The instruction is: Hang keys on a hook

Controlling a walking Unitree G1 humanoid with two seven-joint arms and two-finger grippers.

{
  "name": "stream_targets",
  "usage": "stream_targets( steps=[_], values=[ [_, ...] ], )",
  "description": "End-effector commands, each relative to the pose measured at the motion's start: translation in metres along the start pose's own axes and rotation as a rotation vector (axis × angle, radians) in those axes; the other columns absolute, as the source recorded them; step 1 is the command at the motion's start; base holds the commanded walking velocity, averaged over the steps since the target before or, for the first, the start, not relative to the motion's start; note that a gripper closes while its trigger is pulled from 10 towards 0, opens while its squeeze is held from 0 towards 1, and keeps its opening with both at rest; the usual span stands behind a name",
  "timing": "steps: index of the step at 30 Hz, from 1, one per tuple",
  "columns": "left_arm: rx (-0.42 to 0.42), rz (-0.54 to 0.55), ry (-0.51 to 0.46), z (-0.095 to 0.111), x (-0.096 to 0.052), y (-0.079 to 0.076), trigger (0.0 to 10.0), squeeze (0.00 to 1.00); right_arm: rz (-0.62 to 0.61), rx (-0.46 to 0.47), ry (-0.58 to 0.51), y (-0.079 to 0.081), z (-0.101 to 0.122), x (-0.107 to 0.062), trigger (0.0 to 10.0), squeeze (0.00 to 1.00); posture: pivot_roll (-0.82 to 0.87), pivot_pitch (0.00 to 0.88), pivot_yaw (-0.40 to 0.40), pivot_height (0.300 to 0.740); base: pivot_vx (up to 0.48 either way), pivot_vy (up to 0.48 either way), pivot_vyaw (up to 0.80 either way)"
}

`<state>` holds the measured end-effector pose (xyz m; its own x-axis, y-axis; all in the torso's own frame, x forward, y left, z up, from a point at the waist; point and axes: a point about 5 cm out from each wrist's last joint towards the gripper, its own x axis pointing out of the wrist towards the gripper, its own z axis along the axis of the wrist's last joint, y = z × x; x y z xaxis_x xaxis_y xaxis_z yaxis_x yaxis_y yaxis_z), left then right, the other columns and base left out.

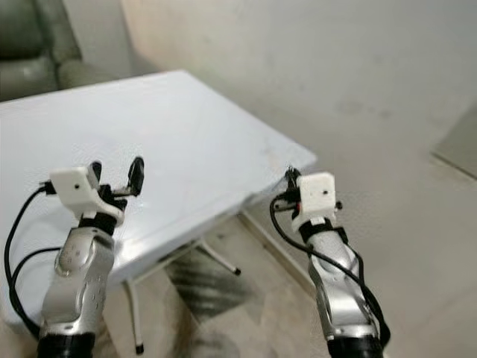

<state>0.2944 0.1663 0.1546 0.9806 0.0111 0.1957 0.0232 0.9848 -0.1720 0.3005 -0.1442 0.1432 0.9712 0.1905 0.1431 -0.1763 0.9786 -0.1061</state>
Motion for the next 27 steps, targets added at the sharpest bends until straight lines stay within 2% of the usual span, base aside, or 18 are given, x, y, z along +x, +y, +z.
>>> stream_targets(
  steps=[1, 3, 14, 16, 18, 27],
  values=[
    [-0.016, -0.024, -0.004, 0.0012, 0.0014, -0.0098, 10.0, 0.0, -0.027, -0.001, -0.014, -0.0102, 0.0007, -0.0032, 10.0, 0.0, 0.05, 0.0, -0.066, 0.74, 0.0, -0.3, -0.41],
    [-0.018, -0.023, -0.004, 0.0012, 0.0013, -0.01, 10.0, 0.0, -0.008, 0.006, -0.044, -0.0084, 0.005, -0.0036, 10.0, 0.0, 0.05, 0.0, -0.067, 0.74, 0.0, -0.291, -0.2],
    [-0.022, -0.022, -0.003, 0.0012, 0.0018, -0.0106, 10.0, 0.0, 0.014, 0.0, -0.043, -0.0071, 0.0057, -0.005, 10.0, 0.0, 0.05, 0.0, -0.067, 0.74, 0.0, -0.28, 0.0],
    [-0.024, -0.023, -0.005, 0.0012, 0.0023, -0.0111, 10.0, 0.0, 0.015, -0.004, -0.042, -0.0072, 0.0057, -0.0052, 10.0, 0.0, 0.05, 0.0, -0.068, 0.74, 0.0, 0.0, 0.0],
    [-0.064, -0.015, -0.001, 0.0003, 0.0026, -0.0121, 10.0, 0.0, 0.018, -0.002, -0.046, -0.008, 0.0066, -0.0053, 10.0, 0.0, 0.05, 0.0, -0.069, 0.74, 0.0, 0.0, 0.0],
    [-0.084, -0.004, 0.014, -0.0017, 0.003, -0.0122, 10.0, 0.0, 0.019, -0.011, -0.044, -0.009, 0.0066, -0.0057, 10.0, 0.0, 0.04, 0.0, -0.07, 0.74, 0.0, 0.0, 0.0]
  ],
)
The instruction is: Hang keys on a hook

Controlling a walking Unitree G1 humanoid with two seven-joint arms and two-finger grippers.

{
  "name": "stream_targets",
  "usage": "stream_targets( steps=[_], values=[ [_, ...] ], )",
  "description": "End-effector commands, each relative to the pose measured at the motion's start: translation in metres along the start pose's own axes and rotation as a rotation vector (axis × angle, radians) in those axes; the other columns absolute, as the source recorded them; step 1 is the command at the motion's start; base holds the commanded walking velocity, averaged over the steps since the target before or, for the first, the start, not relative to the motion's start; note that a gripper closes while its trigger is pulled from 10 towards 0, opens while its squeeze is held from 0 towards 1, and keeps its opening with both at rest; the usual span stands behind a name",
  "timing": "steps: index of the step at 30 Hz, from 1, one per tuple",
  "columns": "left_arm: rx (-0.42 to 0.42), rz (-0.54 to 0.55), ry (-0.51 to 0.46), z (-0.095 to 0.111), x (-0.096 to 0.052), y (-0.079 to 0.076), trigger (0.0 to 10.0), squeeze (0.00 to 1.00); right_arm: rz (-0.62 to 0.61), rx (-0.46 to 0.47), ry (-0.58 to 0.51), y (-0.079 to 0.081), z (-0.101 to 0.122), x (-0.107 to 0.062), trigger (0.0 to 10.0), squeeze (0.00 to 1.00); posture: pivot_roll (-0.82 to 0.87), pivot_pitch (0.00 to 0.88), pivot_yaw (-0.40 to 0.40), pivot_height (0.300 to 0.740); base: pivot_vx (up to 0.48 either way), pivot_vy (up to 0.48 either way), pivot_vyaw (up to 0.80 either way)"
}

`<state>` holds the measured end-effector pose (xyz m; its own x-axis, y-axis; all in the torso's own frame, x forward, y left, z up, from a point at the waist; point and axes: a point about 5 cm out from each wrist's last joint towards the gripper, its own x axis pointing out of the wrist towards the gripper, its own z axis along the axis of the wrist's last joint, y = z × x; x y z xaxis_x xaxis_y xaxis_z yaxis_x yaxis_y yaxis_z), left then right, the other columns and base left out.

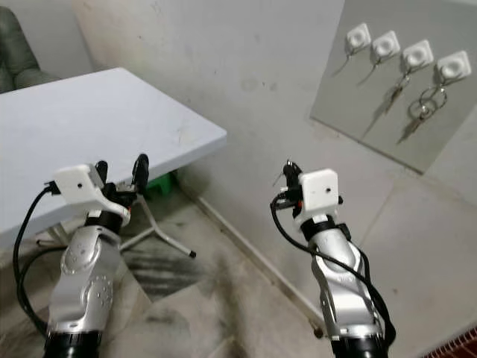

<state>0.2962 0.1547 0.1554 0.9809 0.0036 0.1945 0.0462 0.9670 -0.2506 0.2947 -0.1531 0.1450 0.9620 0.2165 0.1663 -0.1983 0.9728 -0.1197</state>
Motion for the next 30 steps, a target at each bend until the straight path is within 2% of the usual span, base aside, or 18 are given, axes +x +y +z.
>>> stream_targets(
  steps=[1, 11, 24, 30],
  values=[
    [-0.001, 0.003, 0.011, -0.0001, 0.0013, -0.0007, 10.0, 0.0, -0.006, -0.001, -0.017, -0.0011, 0.0046, 0.0016, 10.0, 0.0, 0.04, 0.0, -0.07, 0.74, 0.0, 0.0, 0.0],
    [-0.012, 0.008, 0.029, -0.0027, 0.0018, 0.0, 10.0, 0.0, -0.01, 0.007, 0.011, -0.0023, 0.0018, 0.002, 10.0, 0.0, 0.04, 0.0, -0.068, 0.74, 0.0, 0.0, 0.0],
    [-0.023, 0.008, 0.043, -0.0041, 0.001, -0.0014, 10.0, 0.0, -0.016, 0.003, 0.04, -0.0028, -0.0016, 0.001, 10.0, 0.0, 0.04, 0.0, -0.065, 0.74, 0.0, 0.0, -0.68],
    [-0.035, 0.01, 0.058, -0.0059, 0.0005, -0.0016, 10.0, 0.0, 0.002, 0.008, -0.001, -0.0005, 0.0034, -0.0007, 10.0, 0.0, 0.04, 0.0, -0.065, 0.74, 0.0, 0.043, -0.14]
  ],
)
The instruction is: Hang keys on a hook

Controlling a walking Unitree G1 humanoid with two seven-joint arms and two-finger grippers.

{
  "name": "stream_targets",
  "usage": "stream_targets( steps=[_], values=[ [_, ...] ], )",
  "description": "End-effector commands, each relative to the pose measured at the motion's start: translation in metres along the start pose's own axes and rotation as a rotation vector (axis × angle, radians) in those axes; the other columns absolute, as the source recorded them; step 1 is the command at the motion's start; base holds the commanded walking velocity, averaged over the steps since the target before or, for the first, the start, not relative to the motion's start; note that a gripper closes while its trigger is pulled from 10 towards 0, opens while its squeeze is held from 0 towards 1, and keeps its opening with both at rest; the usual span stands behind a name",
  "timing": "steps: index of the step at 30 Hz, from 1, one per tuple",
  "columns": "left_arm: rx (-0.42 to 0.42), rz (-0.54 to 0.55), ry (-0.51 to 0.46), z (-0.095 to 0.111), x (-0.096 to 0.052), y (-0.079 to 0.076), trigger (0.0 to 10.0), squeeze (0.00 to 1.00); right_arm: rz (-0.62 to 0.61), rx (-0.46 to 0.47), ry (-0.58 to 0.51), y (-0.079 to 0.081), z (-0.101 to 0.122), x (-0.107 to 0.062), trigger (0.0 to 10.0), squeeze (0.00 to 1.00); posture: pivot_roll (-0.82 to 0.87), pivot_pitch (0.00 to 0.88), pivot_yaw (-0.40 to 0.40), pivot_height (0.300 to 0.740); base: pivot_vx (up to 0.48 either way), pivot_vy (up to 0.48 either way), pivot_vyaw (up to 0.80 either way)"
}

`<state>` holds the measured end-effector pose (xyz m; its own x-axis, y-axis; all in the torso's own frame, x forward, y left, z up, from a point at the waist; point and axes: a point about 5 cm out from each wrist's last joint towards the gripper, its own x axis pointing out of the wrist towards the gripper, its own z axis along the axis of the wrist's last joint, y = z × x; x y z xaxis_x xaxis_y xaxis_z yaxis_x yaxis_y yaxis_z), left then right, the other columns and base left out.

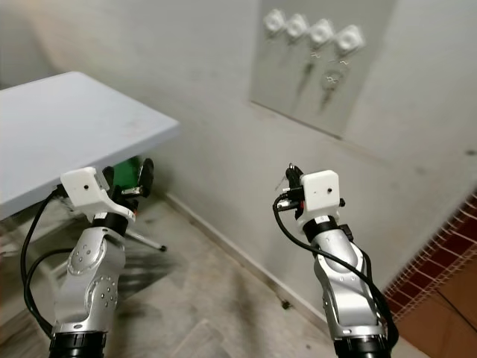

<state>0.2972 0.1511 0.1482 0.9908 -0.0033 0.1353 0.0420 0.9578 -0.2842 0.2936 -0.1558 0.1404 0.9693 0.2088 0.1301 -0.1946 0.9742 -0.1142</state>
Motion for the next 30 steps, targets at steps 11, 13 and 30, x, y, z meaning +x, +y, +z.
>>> stream_targets(
  steps=[11, 13, 30],
  values=[
    [0.009, 0.019, 0.015, -0.0008, 0.0, 0.0008, 10.0, 0.0, 0.017, -0.003, -0.04, 0.0028, 0.0077, 0.0001, 10.0, 0.0, 0.03, 0.0, -0.064, 0.74, 0.0, 0.341, 0.0],
    [0.017, 0.019, 0.021, -0.0017, -0.0001, 0.0004, 10.0, 0.0, 0.02, 0.001, -0.037, 0.0029, 0.0073, 0.0002, 10.0, 0.0, 0.03, 0.0, -0.063, 0.74, 0.0, 0.0, 0.0],
    [0.025, 0.044, 0.062, -0.0058, 0.001, 0.0024, 10.0, 0.0, -0.005, 0.01, 0.017, 0.0003, 0.0024, 0.0019, 10.0, 0.0, 0.03, 0.001, -0.06, 0.74, 0.0, 0.0, -0.67]
  ],
)
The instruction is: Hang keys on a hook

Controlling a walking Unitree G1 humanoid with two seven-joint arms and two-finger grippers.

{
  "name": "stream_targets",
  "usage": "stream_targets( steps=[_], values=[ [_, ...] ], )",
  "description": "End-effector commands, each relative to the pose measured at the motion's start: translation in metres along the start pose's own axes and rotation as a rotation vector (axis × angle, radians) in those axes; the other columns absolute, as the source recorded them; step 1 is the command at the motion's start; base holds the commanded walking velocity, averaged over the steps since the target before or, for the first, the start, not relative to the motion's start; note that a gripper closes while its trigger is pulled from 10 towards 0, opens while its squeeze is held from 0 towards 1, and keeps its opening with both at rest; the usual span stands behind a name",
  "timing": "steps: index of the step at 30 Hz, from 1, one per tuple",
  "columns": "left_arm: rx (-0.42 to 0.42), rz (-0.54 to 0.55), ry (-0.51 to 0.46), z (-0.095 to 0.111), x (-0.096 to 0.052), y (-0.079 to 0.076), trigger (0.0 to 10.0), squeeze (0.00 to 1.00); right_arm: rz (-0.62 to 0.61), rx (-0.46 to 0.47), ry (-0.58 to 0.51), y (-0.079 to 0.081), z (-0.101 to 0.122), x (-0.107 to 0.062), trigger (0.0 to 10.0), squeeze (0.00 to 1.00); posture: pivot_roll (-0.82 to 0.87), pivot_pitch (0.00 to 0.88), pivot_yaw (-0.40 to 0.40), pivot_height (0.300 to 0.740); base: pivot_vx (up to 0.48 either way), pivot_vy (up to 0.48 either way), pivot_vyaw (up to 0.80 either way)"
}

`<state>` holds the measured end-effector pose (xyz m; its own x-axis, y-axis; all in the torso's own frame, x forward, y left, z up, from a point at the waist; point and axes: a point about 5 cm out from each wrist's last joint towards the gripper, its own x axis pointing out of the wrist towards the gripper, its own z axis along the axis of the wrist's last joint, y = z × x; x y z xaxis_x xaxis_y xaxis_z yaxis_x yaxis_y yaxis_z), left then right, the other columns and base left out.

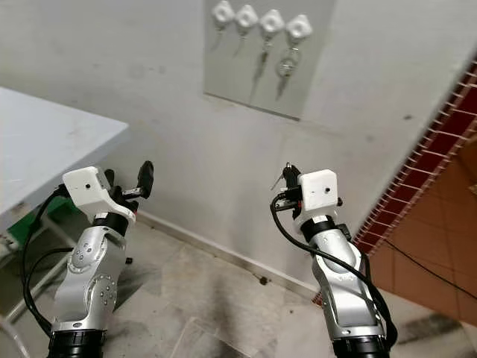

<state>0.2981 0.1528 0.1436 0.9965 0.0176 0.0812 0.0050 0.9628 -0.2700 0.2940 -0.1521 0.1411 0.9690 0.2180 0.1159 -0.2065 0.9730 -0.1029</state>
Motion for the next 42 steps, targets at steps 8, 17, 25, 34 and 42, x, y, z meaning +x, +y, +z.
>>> stream_targets(
  steps=[8, 17, 25, 34, 42],
  values=[
    [0.02, 0.022, 0.023, -0.0012, 0.003, 0.0011, 10.0, 0.0, -0.028, -0.002, 0.006, -0.0048, 0.0018, 0.003, 10.0, 0.0, 0.03, 0.008, -0.058, 0.74, 0.0, 0.0, -0.73],
    [0.029, 0.014, 0.033, -0.0002, 0.0062, 0.0015, 10.0, 0.0, -0.042, 0.006, 0.003, -0.0044, 0.0023, 0.0051, 10.0, 0.0, 0.03, 0.009, -0.047, 0.74, 0.0, 0.0, -0.73],
    [0.027, -0.011, 0.041, -0.0003, 0.0089, -0.0016, 10.0, 0.0, -0.052, 0.008, 0.002, -0.0043, 0.0022, 0.0044, 10.0, 0.0, 0.02, 0.014, -0.041, 0.74, 0.0, 0.0, -0.73],
    [0.038, -0.018, 0.049, -0.0008, 0.0105, -0.0021, 10.0, 0.0, -0.054, 0.007, 0.001, -0.0037, 0.0018, 0.0046, 10.0, 0.0, 0.02, 0.012, -0.035, 0.74, 0.0, 0.16, -0.73],
    [0.041, -0.017, 0.041, -0.0005, 0.0096, -0.0032, 10.0, 0.0, -0.055, 0.007, 0.004, -0.0042, 0.0015, 0.0046, 10.0, 0.0, 0.02, 0.005, -0.041, 0.74, 0.0, 0.066, -0.73]
  ],
)
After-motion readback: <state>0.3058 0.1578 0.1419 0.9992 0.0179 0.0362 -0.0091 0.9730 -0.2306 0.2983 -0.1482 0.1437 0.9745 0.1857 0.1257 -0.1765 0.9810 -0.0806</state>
